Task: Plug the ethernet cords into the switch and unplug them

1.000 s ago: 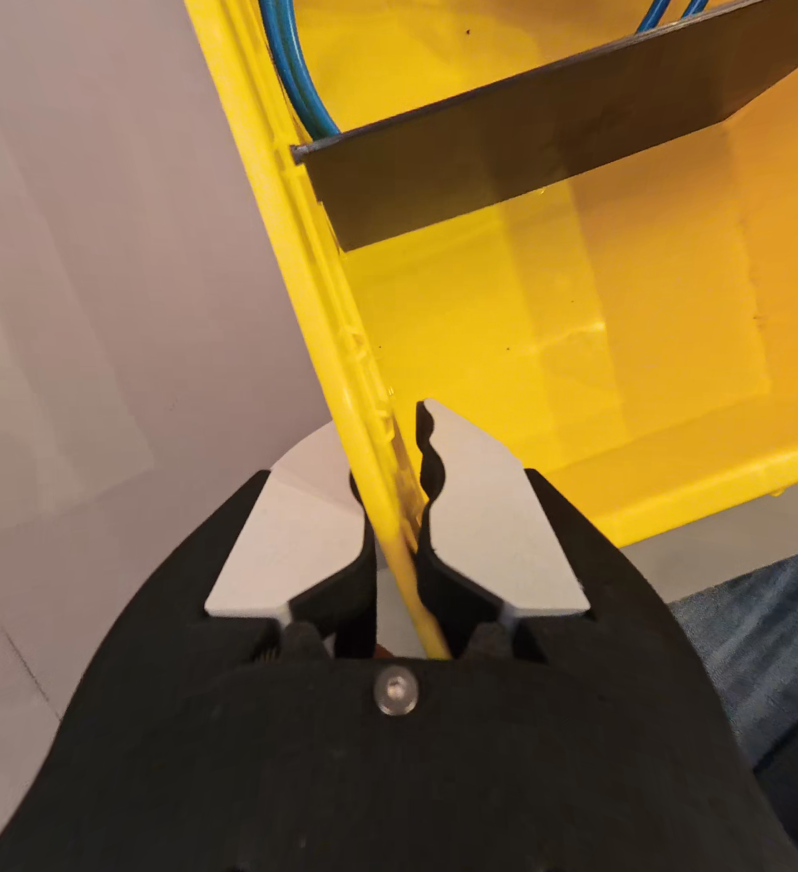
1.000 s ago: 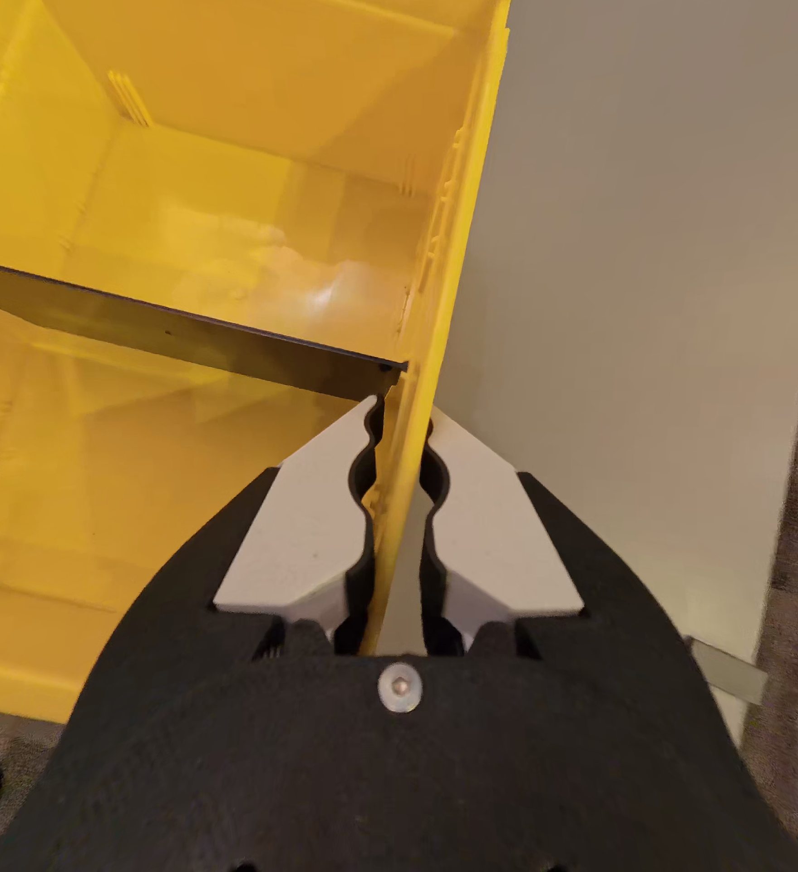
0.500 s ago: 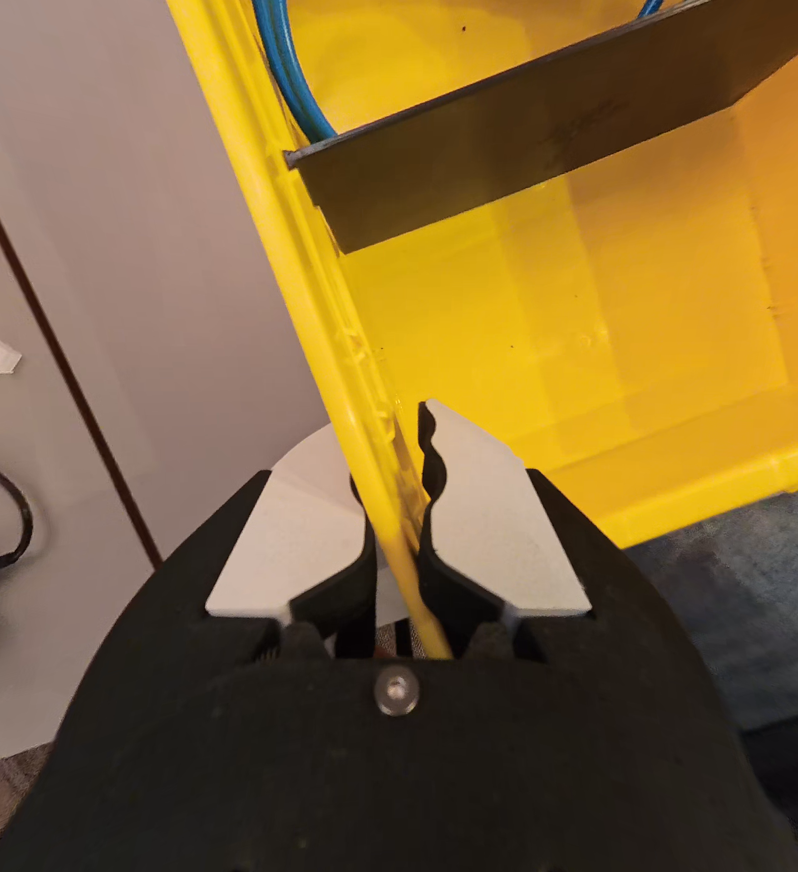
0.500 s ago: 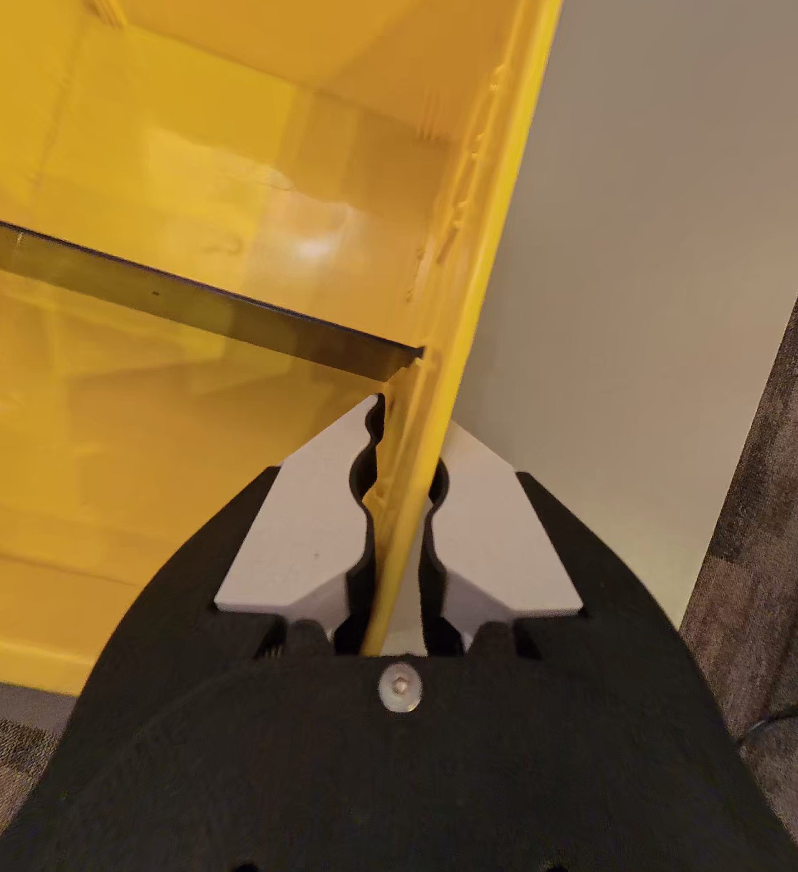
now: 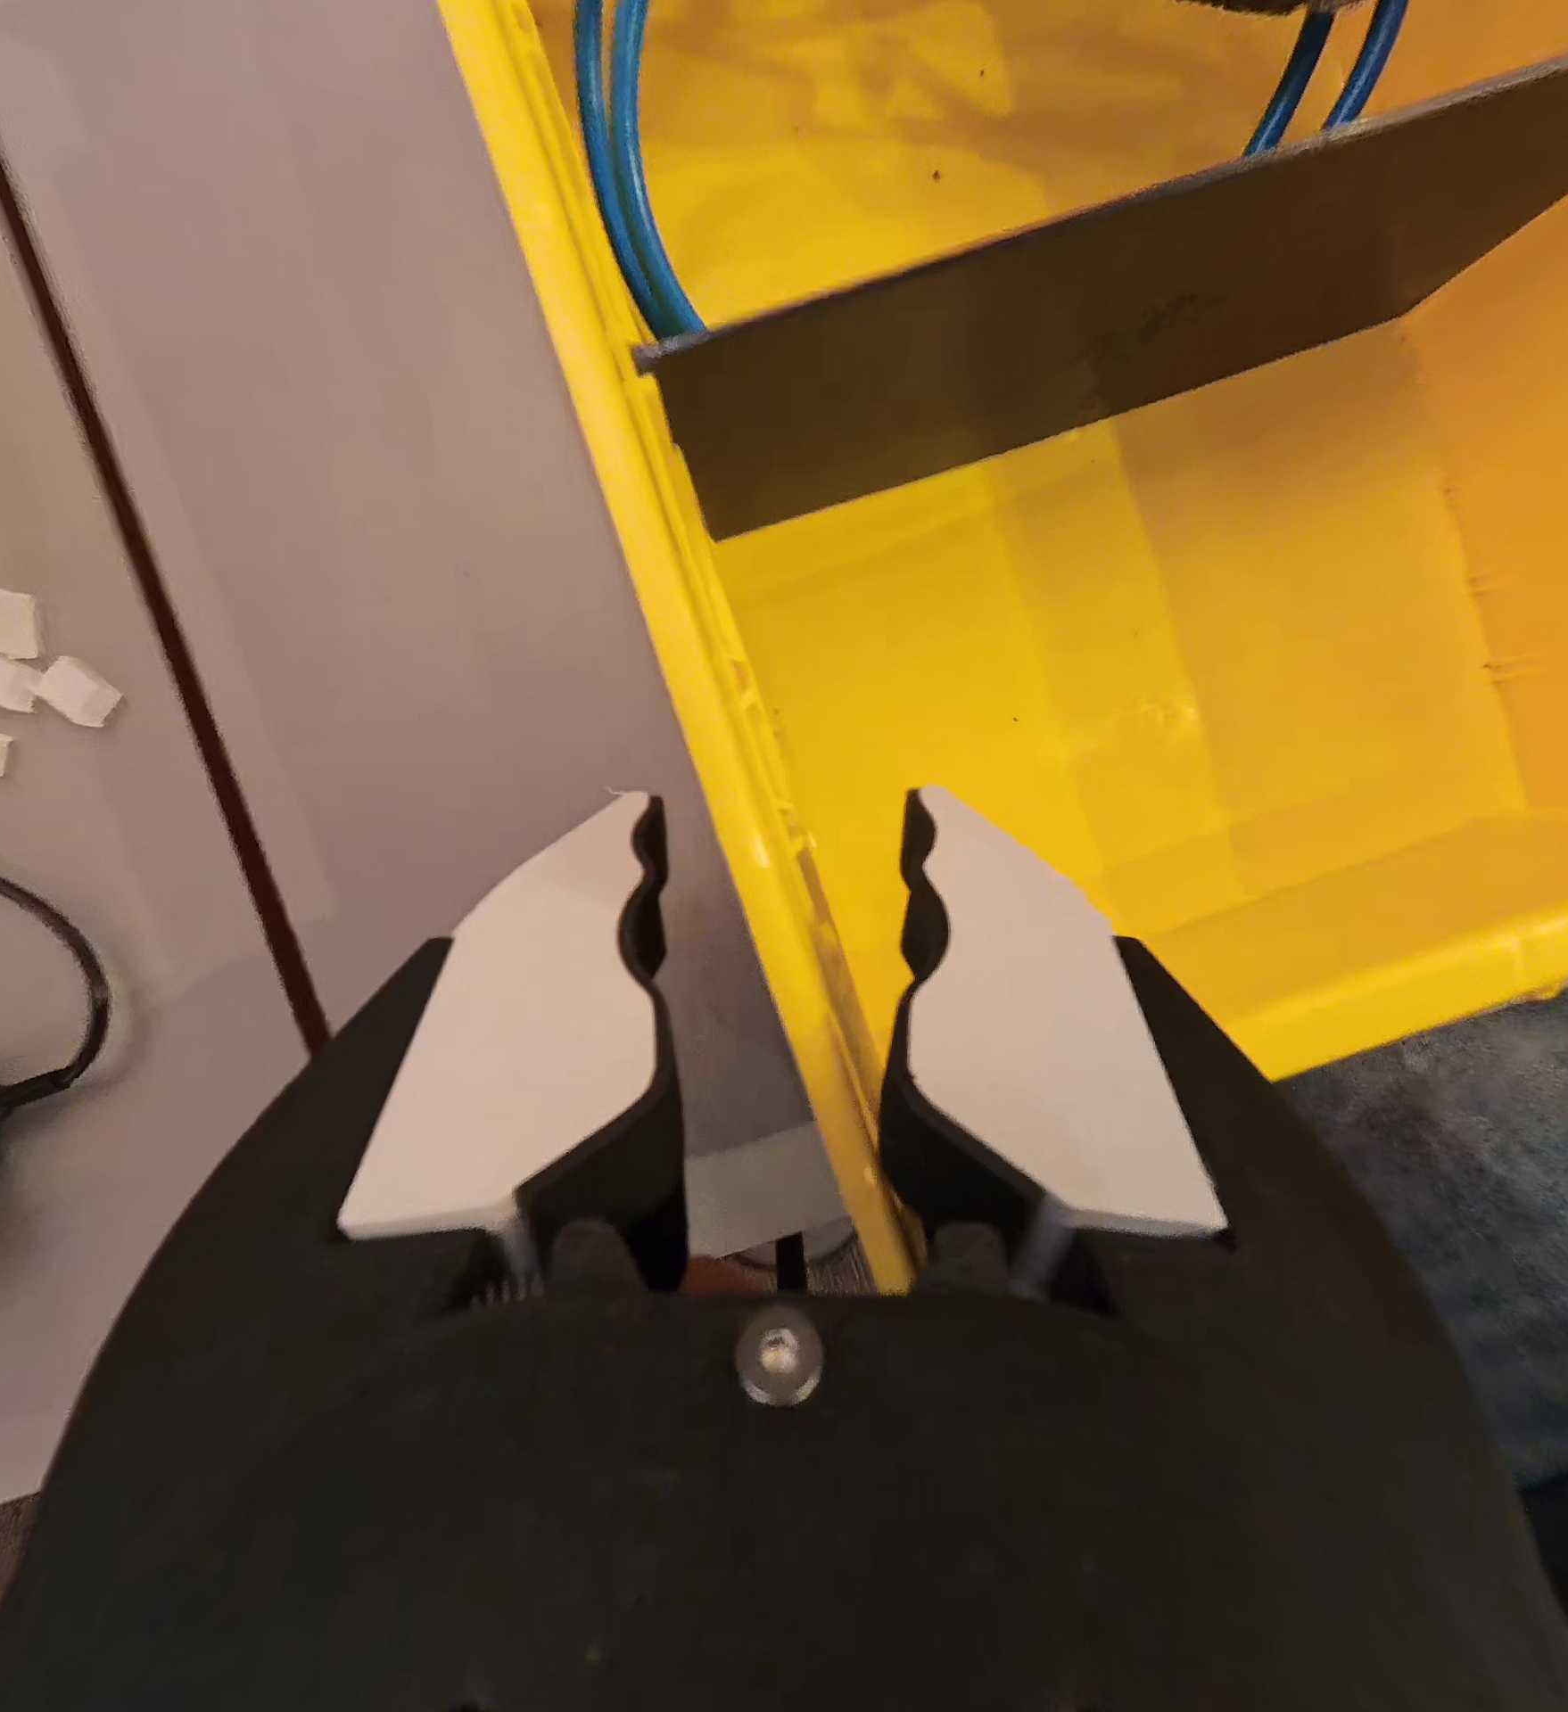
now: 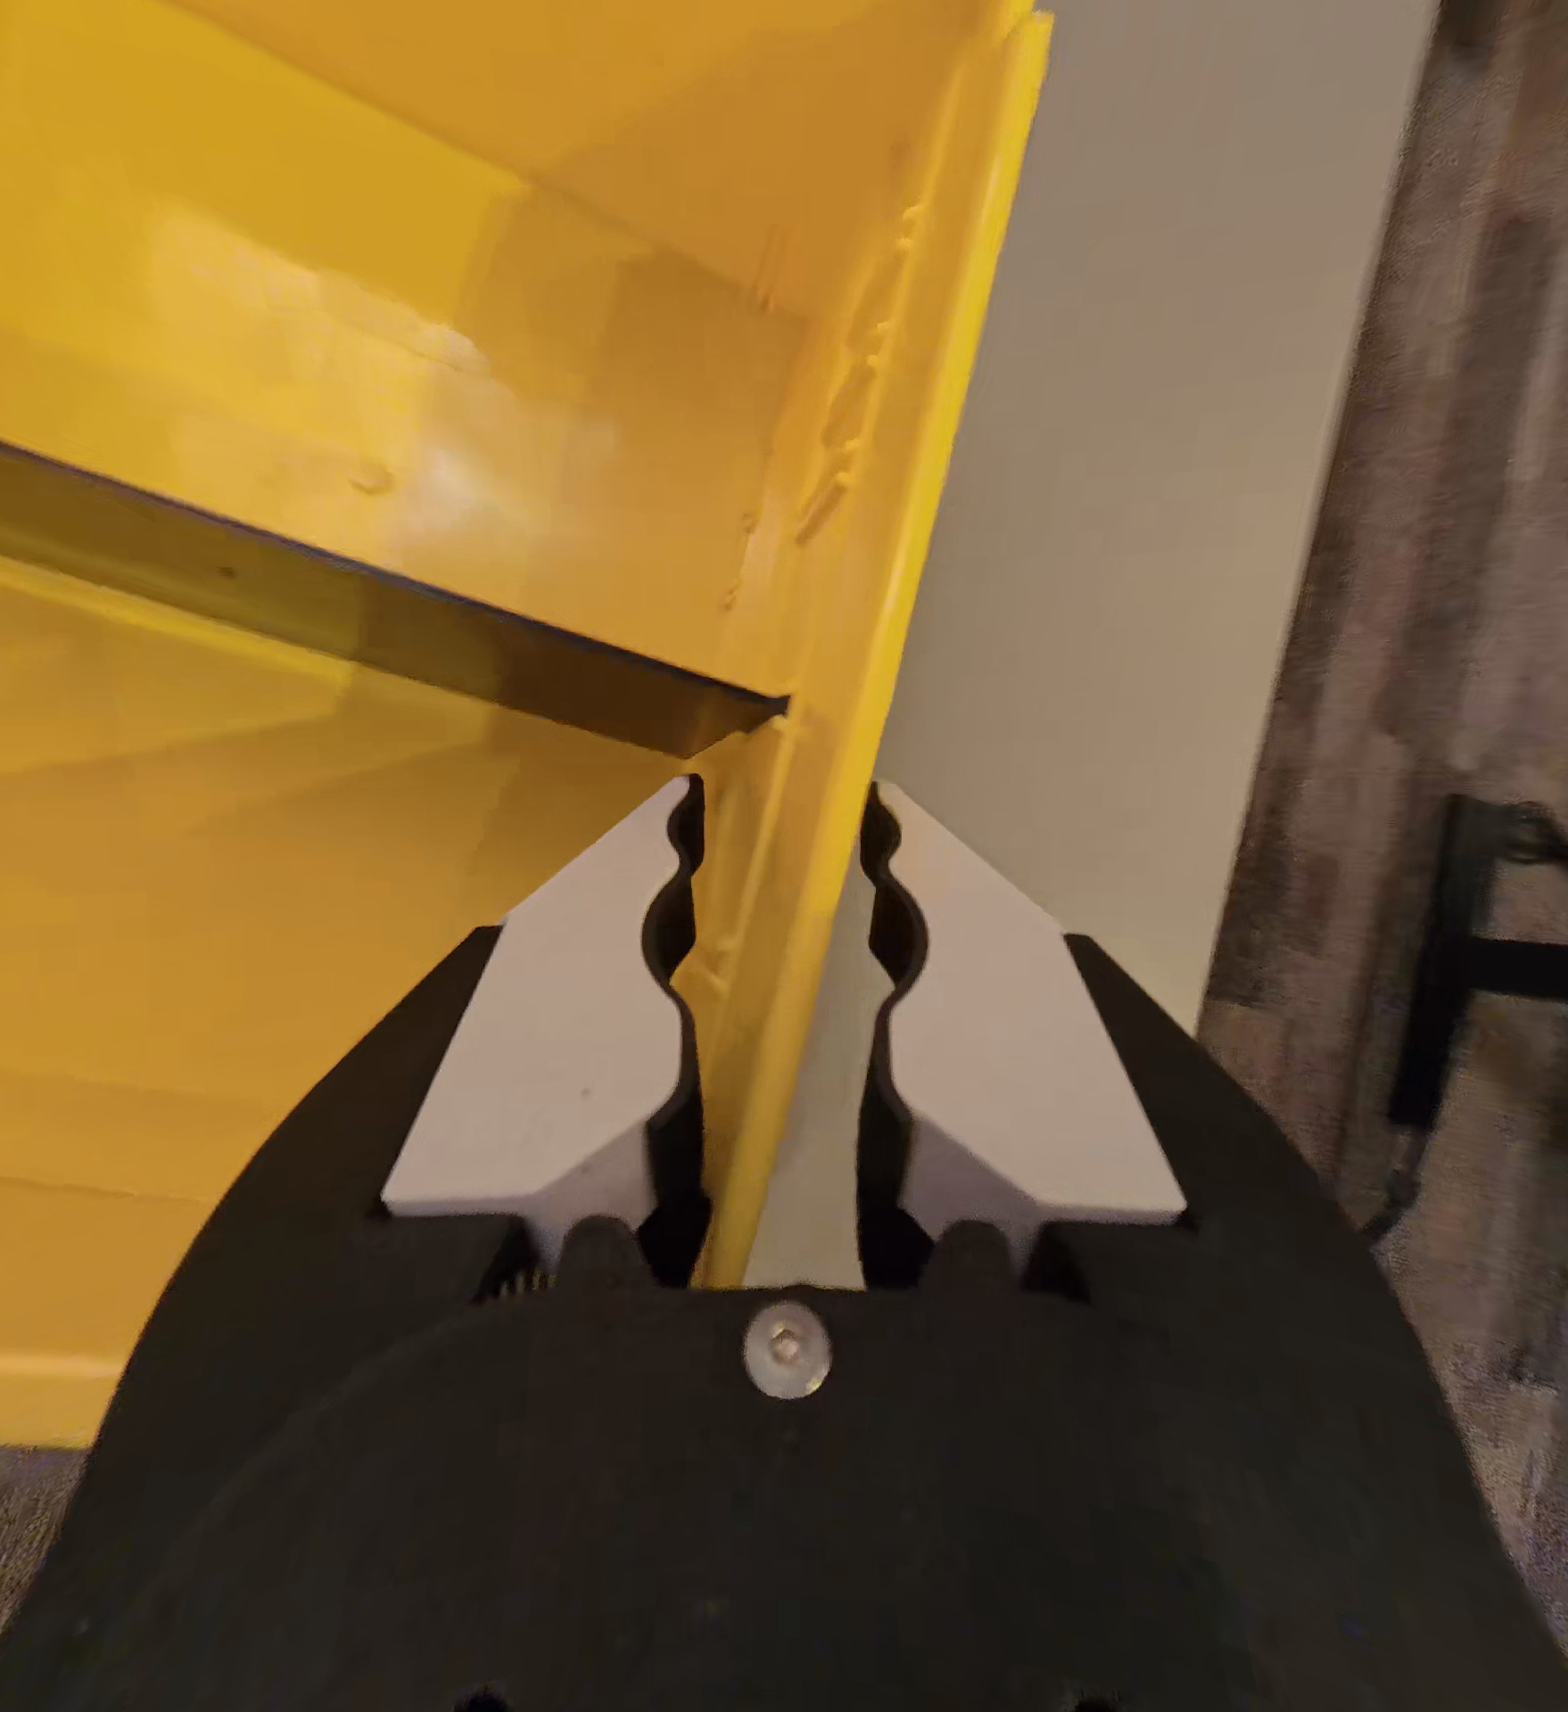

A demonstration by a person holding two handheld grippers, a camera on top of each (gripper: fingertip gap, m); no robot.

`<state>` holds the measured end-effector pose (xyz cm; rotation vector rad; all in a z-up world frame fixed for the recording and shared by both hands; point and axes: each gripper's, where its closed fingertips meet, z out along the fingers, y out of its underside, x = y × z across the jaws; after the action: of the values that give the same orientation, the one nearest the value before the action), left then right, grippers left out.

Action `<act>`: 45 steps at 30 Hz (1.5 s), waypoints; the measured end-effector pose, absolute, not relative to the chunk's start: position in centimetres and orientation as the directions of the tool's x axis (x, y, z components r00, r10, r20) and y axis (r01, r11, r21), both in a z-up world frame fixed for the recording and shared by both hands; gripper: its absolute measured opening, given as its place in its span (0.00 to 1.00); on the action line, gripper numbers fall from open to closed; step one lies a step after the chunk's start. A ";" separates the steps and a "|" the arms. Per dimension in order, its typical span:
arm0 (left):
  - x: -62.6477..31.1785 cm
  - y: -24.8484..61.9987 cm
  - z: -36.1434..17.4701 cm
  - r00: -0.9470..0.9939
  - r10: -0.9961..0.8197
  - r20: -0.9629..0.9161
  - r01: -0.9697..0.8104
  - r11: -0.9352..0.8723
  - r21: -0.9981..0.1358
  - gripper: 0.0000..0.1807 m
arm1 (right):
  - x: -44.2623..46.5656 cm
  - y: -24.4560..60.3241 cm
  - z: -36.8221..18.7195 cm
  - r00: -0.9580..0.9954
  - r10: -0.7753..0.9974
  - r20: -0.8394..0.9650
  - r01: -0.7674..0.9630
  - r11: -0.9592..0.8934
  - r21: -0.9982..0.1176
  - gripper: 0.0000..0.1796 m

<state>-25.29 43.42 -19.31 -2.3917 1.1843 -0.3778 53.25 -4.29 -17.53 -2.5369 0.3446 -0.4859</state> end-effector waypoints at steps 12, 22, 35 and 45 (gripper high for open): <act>-20.0 45.0 -6.3 0.504 -0.794 -0.340 -0.672 -0.114 -0.732 0.48 | 46.8 0.6 -3.5 0.797 -0.317 0.514 0.231 -0.627 -0.744 0.11; -11.0 48.2 -10.9 0.099 -0.783 -0.614 -0.910 0.179 -0.375 0.51 | 27.9 11.3 -4.9 0.911 0.080 0.405 0.393 -0.469 -0.791 0.14; -7.7 52.0 -17.1 -0.176 -0.781 -0.600 -0.930 0.332 -0.160 0.32 | 21.9 14.3 -8.5 0.927 0.246 0.282 0.366 -0.441 -0.819 0.14; -7.3 50.9 -12.6 -0.130 -0.754 -0.644 -0.896 0.368 -0.250 0.31 | 20.9 15.3 -8.3 0.911 0.282 0.302 0.400 -0.416 -0.817 0.13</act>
<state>-7.31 50.86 -12.63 -1.4274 1.9216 0.2548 20.86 15.32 -8.33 -2.0292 -0.4909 -0.1421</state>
